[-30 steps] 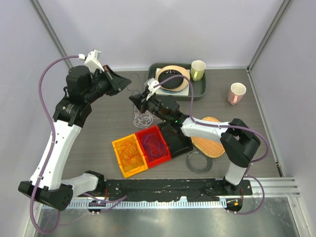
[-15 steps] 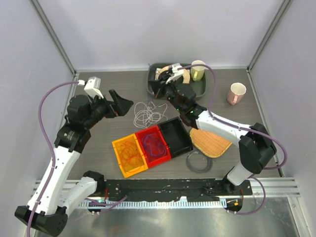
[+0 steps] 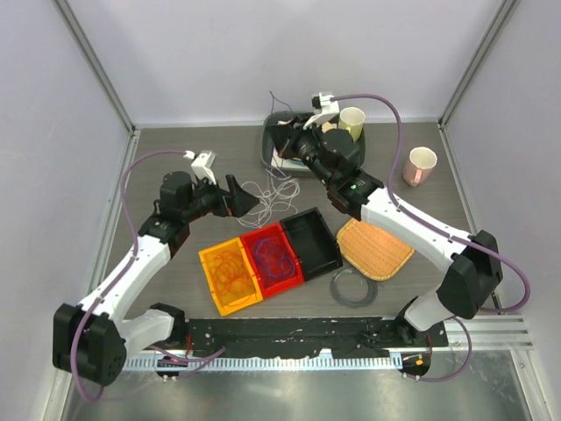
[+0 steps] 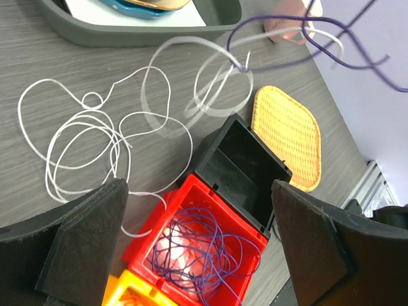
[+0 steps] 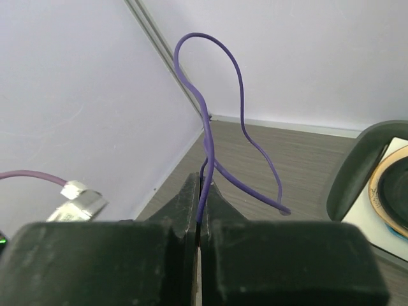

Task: Untangle the cables

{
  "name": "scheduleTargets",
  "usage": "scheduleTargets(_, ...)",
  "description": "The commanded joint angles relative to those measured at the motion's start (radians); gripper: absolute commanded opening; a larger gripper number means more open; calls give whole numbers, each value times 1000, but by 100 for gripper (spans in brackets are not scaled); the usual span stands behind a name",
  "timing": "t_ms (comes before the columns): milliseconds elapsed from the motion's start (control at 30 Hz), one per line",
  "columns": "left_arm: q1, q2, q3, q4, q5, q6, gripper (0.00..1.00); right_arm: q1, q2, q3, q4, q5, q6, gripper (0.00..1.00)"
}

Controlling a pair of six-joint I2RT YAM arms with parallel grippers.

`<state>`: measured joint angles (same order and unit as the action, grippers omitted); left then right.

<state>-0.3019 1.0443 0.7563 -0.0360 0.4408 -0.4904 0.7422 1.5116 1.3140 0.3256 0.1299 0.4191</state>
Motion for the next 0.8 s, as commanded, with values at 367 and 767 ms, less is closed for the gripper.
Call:
scheduleTargets(367, -5, 244, 87, 350, 141, -19, 96, 9, 27, 228, -10, -205, 230, 1)
scheduleTargets(767, -13, 319, 146, 459, 237, -82, 72, 29, 16, 234, -11, -197, 244, 1)
